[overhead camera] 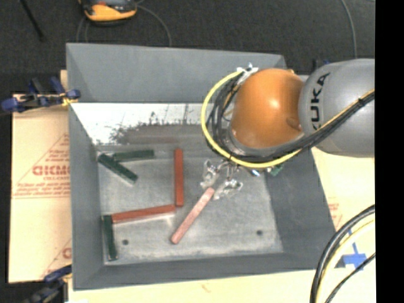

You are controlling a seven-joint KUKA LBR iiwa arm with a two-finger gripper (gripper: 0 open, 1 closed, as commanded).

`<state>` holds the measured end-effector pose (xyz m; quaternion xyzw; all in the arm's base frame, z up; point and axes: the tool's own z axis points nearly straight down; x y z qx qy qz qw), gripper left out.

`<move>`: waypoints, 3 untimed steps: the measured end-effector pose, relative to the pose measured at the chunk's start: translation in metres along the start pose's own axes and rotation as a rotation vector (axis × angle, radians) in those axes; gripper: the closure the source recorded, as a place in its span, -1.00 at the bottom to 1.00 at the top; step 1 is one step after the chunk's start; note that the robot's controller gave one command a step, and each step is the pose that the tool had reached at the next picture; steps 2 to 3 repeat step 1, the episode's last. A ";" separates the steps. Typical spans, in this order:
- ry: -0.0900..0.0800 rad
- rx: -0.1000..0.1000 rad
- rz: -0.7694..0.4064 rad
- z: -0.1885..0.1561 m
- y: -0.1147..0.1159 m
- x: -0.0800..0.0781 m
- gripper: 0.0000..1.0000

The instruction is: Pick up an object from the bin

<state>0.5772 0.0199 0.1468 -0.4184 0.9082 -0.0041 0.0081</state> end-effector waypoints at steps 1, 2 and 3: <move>0.003 -0.006 -0.211 -0.148 -0.008 0.015 1.00; 0.003 -0.006 -0.211 -0.148 -0.008 0.015 1.00; 0.003 -0.006 -0.211 -0.148 -0.008 0.015 1.00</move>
Offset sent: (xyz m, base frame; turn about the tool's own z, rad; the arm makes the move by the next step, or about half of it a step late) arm 0.0000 0.0000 0.0000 0.0000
